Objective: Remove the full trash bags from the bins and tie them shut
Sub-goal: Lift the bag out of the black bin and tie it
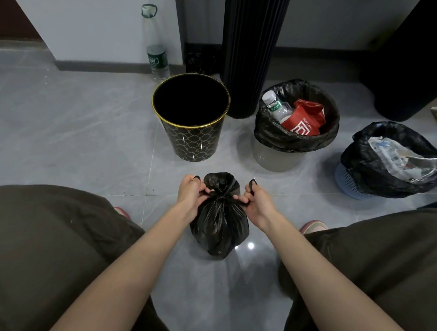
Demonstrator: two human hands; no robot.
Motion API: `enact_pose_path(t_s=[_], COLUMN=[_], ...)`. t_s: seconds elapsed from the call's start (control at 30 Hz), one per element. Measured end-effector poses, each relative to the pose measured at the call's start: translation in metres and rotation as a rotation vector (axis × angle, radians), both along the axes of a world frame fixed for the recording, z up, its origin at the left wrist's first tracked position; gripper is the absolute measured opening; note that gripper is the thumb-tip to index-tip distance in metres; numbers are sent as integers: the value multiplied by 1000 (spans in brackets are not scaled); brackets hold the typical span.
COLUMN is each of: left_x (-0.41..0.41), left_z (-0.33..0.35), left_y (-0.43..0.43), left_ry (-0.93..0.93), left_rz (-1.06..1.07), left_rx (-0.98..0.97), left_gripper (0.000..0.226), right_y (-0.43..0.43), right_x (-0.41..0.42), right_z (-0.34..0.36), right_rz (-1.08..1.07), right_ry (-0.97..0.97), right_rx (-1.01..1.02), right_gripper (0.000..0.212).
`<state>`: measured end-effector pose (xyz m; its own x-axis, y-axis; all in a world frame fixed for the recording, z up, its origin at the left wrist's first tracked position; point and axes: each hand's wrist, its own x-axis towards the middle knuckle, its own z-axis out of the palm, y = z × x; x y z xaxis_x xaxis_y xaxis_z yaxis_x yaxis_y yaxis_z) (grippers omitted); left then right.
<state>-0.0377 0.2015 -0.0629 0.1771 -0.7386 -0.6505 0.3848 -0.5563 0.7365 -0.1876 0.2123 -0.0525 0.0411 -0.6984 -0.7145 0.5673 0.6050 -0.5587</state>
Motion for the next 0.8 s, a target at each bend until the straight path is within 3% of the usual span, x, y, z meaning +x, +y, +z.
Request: enact_pose_path(t_s=[0.17, 0.3, 0.43, 0.63, 0.8], left_x=[11, 12, 14, 6, -1], left_z=[-13, -9, 2, 8, 9], left_y=[2, 0, 4, 9, 10], left_ry=[53, 73, 66, -219, -342], left_rz=[88, 109, 51, -240, -413], left_rx=[136, 63, -29, -67, -51], left_gripper=[30, 25, 18, 21, 22], right_y=[2, -5, -7, 0, -9], right_x=[-8, -6, -9, -5, -4], right_z=[-8, -7, -1, 7, 17], right_rz=[-94, -100, 45, 190, 192], right_ry=[-30, 38, 193, 218, 464], right_rx=[212, 131, 71, 54, -201], right_gripper=[46, 43, 32, 35, 28])
